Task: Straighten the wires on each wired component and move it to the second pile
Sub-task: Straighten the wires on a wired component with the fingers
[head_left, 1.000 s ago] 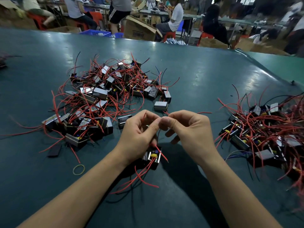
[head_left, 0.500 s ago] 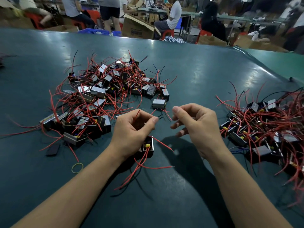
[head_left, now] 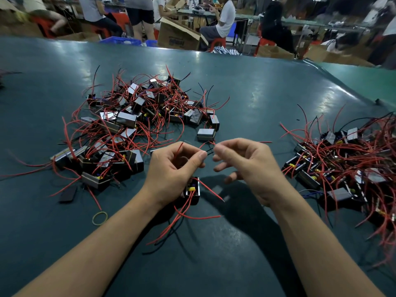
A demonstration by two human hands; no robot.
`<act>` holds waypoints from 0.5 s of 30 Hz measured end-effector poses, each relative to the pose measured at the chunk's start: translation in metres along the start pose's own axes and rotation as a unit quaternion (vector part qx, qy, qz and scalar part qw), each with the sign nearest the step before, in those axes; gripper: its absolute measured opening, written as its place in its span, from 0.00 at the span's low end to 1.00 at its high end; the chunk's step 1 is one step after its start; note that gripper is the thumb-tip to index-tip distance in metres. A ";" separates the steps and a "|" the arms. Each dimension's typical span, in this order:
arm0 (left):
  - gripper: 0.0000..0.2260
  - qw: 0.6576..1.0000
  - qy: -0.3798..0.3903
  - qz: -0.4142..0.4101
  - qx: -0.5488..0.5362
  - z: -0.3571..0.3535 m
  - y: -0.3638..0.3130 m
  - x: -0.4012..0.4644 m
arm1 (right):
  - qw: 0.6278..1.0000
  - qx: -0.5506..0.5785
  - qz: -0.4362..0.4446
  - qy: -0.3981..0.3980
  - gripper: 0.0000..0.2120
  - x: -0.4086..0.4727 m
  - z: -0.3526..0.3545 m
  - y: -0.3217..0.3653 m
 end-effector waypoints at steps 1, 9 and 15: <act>0.04 1.000 0.004 -0.005 0.002 0.000 -0.001 0.000 | 1.000 -0.004 -0.002 0.015 0.01 -0.001 -0.003 -0.002; 0.04 1.000 -0.001 -0.001 0.010 0.001 -0.004 0.000 | 0.994 -0.055 0.092 -0.028 0.06 -0.004 -0.013 -0.008; 0.02 1.000 -0.005 0.012 0.016 -0.001 -0.005 -0.001 | 0.960 -0.193 0.190 -0.069 0.06 -0.006 -0.012 -0.007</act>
Point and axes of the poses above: each hand's wrist, its own x-axis towards the middle knuckle, its own z-axis out of the back of the hand, y = z × x, the point moved 1 cm from there along x, towards the middle knuckle, and after that the axes turned 14 degrees about x, right-handed, at the moved point
